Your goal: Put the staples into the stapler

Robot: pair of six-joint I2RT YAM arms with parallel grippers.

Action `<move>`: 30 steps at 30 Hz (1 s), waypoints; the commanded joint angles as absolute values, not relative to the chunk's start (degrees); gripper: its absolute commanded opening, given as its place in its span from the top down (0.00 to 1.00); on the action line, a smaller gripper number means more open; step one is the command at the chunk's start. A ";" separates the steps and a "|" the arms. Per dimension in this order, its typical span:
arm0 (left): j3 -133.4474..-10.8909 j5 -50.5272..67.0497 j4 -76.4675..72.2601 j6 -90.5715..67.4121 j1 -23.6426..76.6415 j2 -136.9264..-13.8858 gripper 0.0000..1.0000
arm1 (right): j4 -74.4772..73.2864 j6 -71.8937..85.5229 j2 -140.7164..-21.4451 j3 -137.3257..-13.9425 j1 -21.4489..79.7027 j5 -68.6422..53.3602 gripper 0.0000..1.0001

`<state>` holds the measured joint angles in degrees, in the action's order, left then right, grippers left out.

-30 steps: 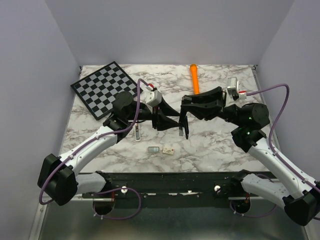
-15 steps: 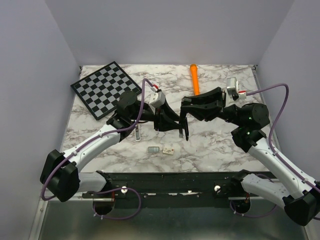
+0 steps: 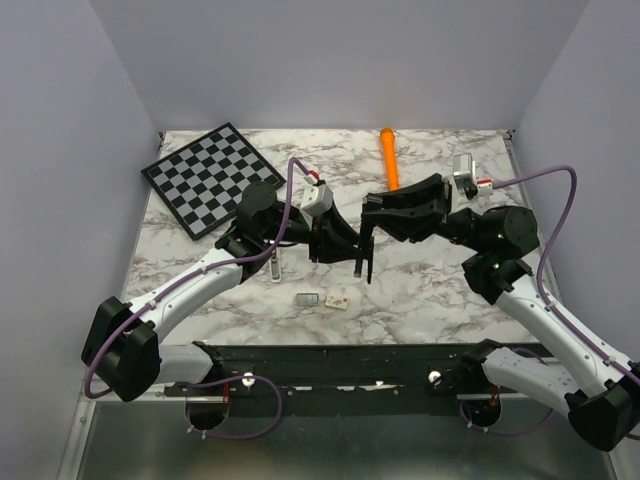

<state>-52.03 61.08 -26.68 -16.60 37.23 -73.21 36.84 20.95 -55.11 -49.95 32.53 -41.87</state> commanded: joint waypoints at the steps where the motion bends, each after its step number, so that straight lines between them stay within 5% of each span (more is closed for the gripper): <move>1: -51.77 62.40 -27.86 -15.38 37.88 -73.83 0.56 | 42.80 21.45 -54.84 -50.63 32.43 -41.66 0.99; 8: -51.68 62.23 -27.86 -15.21 38.06 -74.18 0.57 | 43.68 21.97 -55.37 -50.80 32.43 -41.75 0.99; 16: -50.89 58.63 -26.64 -14.50 38.06 -73.04 1.00 | 43.33 20.66 -54.50 -47.65 32.34 -39.12 0.99; 18: -50.63 55.56 -25.15 -14.06 38.06 -72.51 1.00 | 41.76 18.82 -52.83 -46.33 32.34 -36.31 0.97; 23: -51.59 44.49 -18.47 -15.82 37.88 -72.16 1.00 | 38.06 14.60 -48.61 -40.45 32.34 -27.71 0.74; 30: -54.75 31.57 -9.59 -19.51 37.88 -72.68 1.00 | 31.83 10.38 -42.55 -33.94 32.26 -13.02 0.19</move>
<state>-51.18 47.29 -15.94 -14.98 38.89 -73.30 34.96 15.44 -45.91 -36.77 31.77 -23.83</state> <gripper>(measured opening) 0.321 0.668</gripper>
